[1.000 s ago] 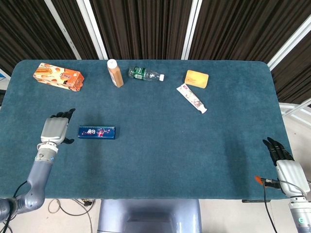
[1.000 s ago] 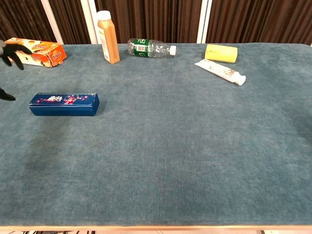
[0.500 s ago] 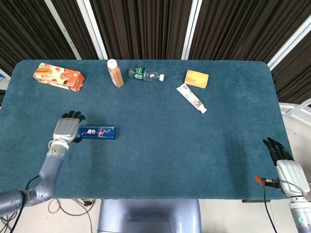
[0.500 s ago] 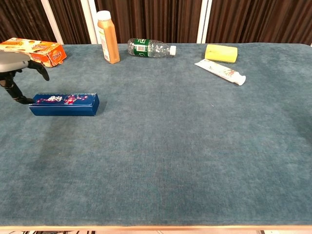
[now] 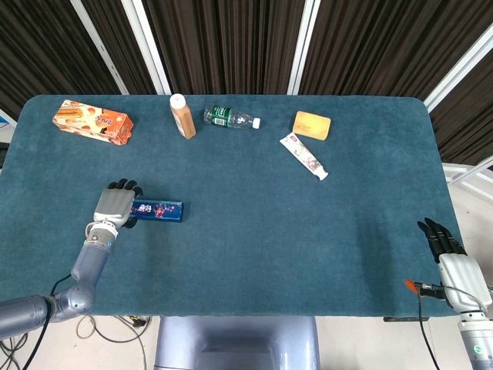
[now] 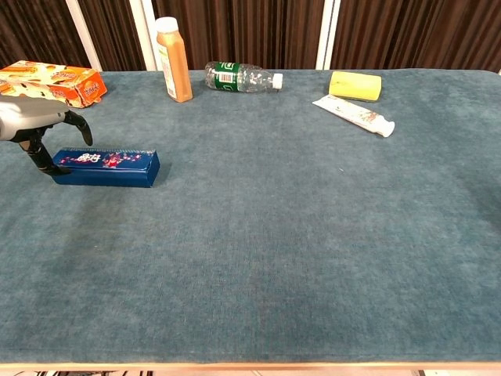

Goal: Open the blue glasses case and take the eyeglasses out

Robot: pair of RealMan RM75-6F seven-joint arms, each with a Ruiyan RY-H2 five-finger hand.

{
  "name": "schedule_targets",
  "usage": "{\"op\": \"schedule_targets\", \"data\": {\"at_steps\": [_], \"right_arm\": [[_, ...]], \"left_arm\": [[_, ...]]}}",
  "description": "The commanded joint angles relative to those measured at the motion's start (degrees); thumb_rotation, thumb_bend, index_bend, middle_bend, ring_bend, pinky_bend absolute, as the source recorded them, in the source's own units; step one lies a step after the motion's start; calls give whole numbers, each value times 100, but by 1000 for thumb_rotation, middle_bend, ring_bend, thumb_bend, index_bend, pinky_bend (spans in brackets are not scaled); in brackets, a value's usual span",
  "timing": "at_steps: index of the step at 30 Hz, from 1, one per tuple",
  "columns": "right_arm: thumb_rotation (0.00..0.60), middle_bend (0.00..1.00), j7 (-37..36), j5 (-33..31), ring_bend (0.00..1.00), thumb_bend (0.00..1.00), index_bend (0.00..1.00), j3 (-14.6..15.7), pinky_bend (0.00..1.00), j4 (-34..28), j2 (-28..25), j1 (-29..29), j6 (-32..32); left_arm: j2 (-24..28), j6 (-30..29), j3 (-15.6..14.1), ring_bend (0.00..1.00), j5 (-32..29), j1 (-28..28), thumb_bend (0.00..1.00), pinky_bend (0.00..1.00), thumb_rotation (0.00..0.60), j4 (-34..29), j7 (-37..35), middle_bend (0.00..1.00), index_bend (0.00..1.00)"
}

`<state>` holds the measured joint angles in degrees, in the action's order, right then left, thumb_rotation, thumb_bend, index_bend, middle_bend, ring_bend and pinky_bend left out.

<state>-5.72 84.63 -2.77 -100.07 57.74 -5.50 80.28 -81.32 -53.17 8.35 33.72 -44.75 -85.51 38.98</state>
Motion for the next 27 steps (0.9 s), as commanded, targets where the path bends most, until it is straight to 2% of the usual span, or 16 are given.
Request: {"op": "schedule_targets", "data": {"at_steps": [1, 27], "right_arm": [[600, 0, 2, 0, 0, 155, 0, 0, 187, 0, 0, 0, 0], [600, 0, 21, -9, 0, 154, 0, -3, 187, -8, 3, 8, 10]], "left_arm": [[6, -10, -17, 41, 11, -10, 304, 130, 600, 11, -57, 116, 274], [3, 51, -125, 41, -99, -188, 337, 131, 600, 53, -338, 120, 304]]}}
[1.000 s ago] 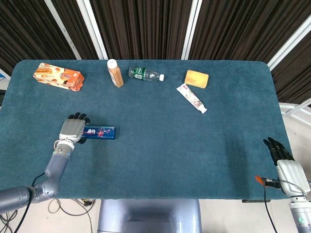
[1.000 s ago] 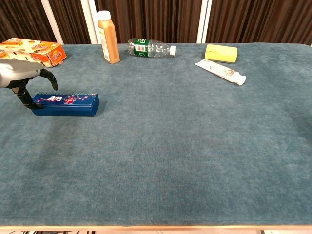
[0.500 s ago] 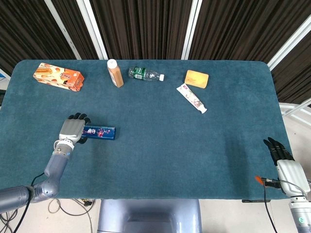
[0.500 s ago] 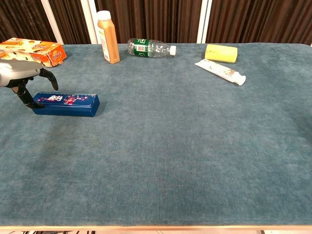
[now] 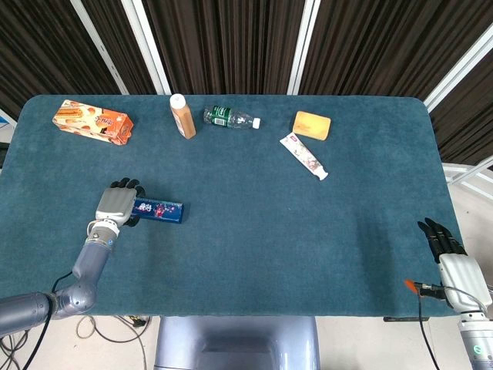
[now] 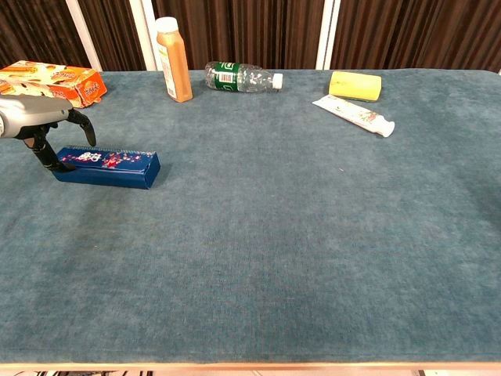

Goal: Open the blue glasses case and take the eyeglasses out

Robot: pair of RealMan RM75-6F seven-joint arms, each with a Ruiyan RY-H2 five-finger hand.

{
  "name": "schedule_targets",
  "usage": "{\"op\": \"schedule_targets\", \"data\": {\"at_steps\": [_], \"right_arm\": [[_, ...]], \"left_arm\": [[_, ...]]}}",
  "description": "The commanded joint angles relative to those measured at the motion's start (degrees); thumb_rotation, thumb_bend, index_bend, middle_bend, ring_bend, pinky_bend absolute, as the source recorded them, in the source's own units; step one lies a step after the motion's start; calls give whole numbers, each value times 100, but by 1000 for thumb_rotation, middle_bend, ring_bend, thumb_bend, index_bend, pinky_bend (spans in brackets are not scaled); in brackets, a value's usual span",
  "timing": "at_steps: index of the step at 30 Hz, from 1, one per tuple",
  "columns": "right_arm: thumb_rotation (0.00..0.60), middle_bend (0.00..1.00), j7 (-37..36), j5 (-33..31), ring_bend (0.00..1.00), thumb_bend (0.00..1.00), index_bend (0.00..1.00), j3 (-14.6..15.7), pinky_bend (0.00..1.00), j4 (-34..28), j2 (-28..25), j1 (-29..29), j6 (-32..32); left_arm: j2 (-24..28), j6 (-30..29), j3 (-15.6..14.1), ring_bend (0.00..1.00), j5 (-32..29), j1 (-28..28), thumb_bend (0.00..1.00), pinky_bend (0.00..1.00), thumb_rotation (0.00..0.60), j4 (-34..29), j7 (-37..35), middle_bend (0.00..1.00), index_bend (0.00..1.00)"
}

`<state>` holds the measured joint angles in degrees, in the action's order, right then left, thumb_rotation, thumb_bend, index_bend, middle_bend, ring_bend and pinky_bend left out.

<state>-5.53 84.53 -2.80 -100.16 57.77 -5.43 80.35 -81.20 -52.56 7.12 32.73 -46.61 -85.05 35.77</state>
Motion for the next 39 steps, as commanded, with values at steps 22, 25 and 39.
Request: {"op": "schedule_targets", "data": {"at_steps": [22, 25, 39], "right_arm": [[600, 0, -1, -10, 0, 156, 0, 0, 186, -4, -2, 0, -10], [600, 0, -2, -12, 0, 156, 0, -1, 186, -4, -1, 0, -10], [600, 0, -12, 1, 0, 155, 0, 2, 186, 0, -7, 3, -6]], "left_arm": [[-59, -22, -43, 41, -11, -69, 458, 131, 600, 76, -126, 127, 352], [-80, -10, -44, 41, -35, -95, 470, 131, 600, 92, -120, 127, 353], [158, 29, 16, 41, -289, -43, 474, 131, 600, -465, -383, 129, 361]]}}
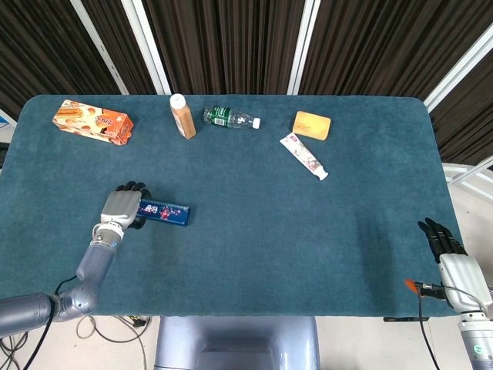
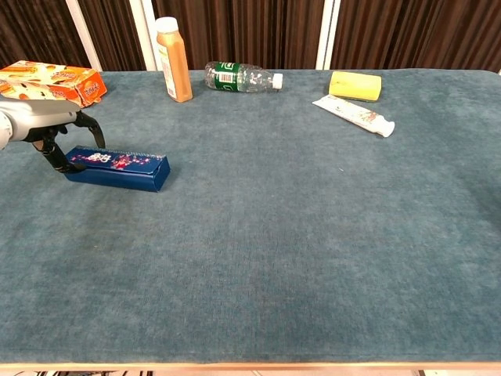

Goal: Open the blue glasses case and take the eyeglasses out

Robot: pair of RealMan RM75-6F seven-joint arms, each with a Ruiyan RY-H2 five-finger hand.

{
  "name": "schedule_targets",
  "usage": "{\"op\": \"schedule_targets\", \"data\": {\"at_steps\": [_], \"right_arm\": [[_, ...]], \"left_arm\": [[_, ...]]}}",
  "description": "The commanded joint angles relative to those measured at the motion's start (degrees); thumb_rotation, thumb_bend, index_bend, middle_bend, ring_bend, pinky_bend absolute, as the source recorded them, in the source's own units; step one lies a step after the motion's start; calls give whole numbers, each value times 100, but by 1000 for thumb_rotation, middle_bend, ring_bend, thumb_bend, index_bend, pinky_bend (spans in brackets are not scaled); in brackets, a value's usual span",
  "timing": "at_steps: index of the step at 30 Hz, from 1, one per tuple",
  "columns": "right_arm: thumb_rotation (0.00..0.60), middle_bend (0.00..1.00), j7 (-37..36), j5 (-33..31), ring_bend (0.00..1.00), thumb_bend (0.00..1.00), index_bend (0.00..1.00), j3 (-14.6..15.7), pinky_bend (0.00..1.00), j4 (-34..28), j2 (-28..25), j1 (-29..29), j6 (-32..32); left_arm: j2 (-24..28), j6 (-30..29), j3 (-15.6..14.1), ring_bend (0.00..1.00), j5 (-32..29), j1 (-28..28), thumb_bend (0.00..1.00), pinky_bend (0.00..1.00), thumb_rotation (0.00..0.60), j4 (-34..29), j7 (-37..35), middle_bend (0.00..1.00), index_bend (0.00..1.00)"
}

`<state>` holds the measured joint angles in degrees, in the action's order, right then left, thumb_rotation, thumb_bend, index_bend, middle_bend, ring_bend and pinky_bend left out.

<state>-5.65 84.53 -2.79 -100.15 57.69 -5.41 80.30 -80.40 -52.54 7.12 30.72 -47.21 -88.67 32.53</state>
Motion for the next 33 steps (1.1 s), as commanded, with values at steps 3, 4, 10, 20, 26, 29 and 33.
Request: {"op": "schedule_targets", "data": {"at_steps": [3, 4, 10, 20, 26, 29, 33], "right_arm": [[600, 0, 5, 5, 0, 156, 0, 3, 186, -3, -2, 2, 3], [600, 0, 7, 5, 0, 156, 0, 3, 186, -3, -1, 4, 5], [600, 0, 16, 3, 0, 156, 0, 4, 186, 0, 1, 3, 3], [600, 0, 36, 1, 0, 156, 0, 2, 186, 4, 8, 4, 7], [600, 0, 27, -8, 0, 155, 0, 0, 187, 10, 9, 3, 1], [600, 0, 26, -5, 0, 155, 0, 2, 186, 11, 7, 1, -5], [600, 0, 27, -1, 0, 156, 0, 2, 186, 10, 6, 4, 4]], "left_arm": [[142, 38, -2, 41, -143, 3, 478, 131, 600, -167, -71, 129, 362], [160, 48, -2, 41, -167, 0, 479, 131, 600, -186, -84, 129, 363], [294, 147, 36, 41, -344, -19, 479, 131, 600, -315, -234, 129, 363], [223, 281, 78, 41, -463, -173, 480, 131, 600, -80, -335, 129, 363], [113, 474, 173, 41, -787, -367, 481, 131, 600, 157, -392, 130, 363], [47, 471, 151, 41, -822, -428, 481, 131, 600, 284, -371, 129, 363], [-37, 498, 132, 41, -926, -481, 481, 131, 600, 443, -372, 129, 361]]}}
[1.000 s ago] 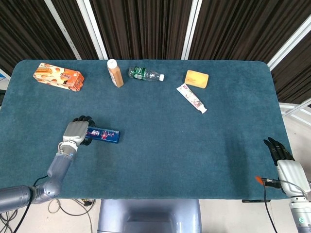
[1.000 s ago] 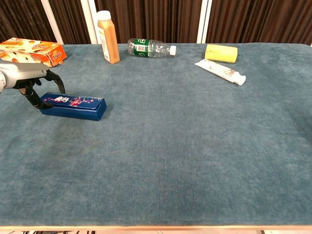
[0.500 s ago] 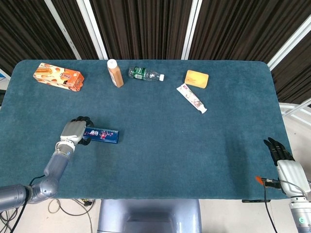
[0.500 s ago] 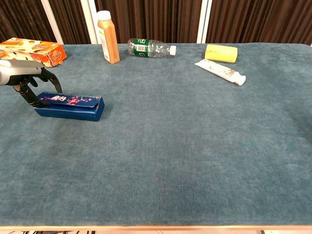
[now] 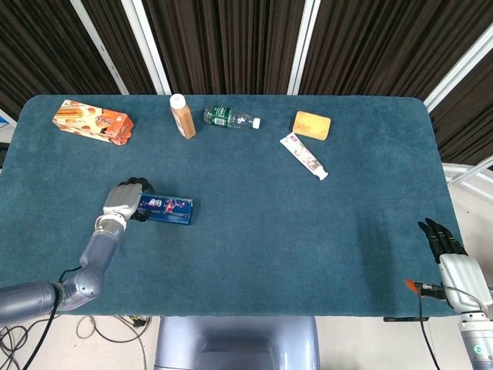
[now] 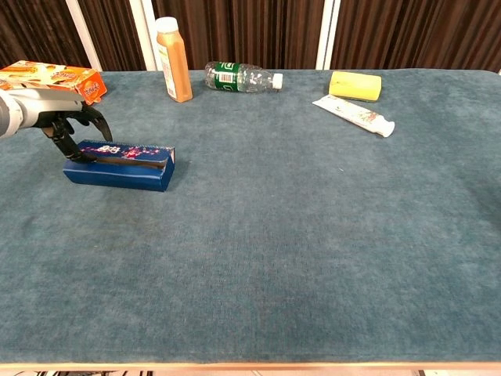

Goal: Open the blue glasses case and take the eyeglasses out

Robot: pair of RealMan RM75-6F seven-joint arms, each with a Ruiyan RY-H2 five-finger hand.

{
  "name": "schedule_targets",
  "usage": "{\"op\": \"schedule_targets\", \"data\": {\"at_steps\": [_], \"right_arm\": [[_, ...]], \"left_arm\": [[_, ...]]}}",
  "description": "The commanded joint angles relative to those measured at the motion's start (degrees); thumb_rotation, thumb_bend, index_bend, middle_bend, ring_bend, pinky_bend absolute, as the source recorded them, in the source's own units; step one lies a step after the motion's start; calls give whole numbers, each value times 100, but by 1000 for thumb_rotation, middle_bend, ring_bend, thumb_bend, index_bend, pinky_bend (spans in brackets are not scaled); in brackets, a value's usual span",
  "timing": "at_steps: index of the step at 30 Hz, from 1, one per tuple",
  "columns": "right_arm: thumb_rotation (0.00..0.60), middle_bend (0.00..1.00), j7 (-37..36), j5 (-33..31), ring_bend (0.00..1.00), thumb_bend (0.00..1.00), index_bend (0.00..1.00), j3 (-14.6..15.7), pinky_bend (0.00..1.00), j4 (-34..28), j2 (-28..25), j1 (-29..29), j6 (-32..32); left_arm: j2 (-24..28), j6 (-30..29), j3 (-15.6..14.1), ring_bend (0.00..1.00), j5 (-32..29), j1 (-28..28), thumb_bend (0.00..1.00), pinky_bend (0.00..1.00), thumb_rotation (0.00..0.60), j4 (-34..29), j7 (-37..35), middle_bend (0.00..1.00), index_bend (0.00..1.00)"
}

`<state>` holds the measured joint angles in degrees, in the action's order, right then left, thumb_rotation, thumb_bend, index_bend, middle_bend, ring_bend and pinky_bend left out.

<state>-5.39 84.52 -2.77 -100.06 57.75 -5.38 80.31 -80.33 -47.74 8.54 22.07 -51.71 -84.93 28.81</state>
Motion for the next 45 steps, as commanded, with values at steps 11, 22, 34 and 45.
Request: {"op": "schedule_targets", "data": {"at_steps": [11, 22, 34, 45], "right_arm": [[600, 0, 11, -2, 0, 156, 0, -1, 187, -3, 1, 3, 6], [600, 0, 16, -26, 0, 155, 0, -7, 186, -3, 3, 8, 6], [600, 0, 9, -59, 0, 156, 0, -9, 187, -26, -2, 12, -10], [600, 0, -18, -90, 0, 156, 0, -6, 186, -62, -29, 19, -32]], "left_arm": [[-272, 23, -81, 41, -191, -136, 377, 131, 600, 486, 68, 122, 287], [-524, -158, -62, 41, -62, -175, 349, 131, 600, 859, 116, 117, 230], [-834, -301, 26, 41, 87, -234, 349, 131, 600, 1456, 236, 120, 229], [-1055, -711, 334, 41, 437, -110, 349, 131, 600, 1844, -42, 127, 229]]}}
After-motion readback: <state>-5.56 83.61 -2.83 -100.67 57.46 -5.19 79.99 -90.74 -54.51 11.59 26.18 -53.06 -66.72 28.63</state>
